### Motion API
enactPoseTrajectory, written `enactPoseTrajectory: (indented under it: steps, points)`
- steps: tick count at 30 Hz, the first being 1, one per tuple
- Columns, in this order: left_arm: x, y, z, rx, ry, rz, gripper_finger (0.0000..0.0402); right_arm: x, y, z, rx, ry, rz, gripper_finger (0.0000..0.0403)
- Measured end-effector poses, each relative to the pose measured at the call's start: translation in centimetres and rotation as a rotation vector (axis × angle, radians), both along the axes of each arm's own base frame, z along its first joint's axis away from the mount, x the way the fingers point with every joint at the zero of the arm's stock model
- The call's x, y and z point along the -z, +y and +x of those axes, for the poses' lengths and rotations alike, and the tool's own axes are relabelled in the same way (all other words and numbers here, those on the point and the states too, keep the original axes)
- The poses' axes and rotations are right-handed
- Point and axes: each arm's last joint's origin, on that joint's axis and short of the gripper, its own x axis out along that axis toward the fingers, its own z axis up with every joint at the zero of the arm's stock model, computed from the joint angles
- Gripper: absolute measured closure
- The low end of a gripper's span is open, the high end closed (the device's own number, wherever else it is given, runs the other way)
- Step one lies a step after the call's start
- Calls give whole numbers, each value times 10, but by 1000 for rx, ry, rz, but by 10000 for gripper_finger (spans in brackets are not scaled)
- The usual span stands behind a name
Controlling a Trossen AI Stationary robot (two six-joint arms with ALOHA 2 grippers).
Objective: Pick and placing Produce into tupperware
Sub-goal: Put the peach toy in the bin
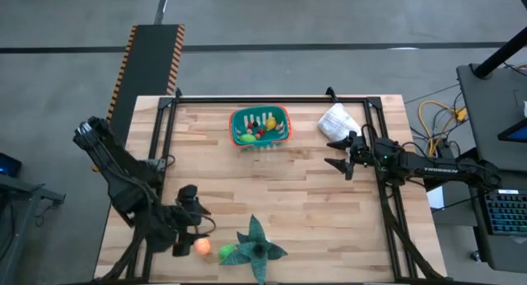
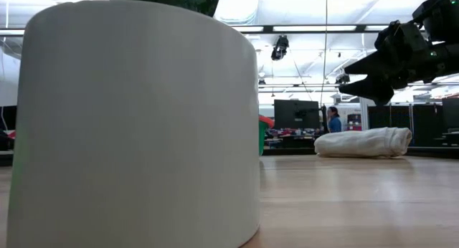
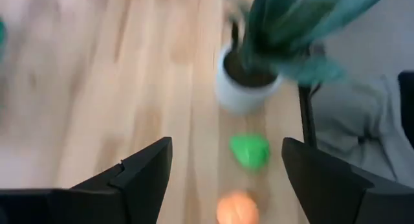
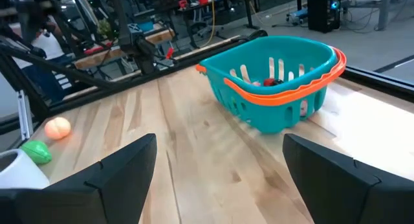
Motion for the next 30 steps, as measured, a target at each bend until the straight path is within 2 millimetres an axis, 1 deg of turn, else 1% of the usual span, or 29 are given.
enactPoseTrajectory:
  steps: [5,9,15,23,27,30]
  points:
    - [13,-14,7,-93,245,-75,126,0,0,0,0,-1,2,76]
    - [22,-24,13,-111,328,-113,126,0,0,0,1,-2,6,76]
    - [35,-33,19,-158,417,-154,126,0,0,0,1,-2,10,76]
    - [47,-40,23,-267,518,-236,126,0,0,0,1,1,10,76]
    - [53,-43,26,-336,545,-258,126,4,0,-1,2,35,18,76]
    - [61,-46,29,-350,571,-245,126,7,0,-1,2,70,26,76]
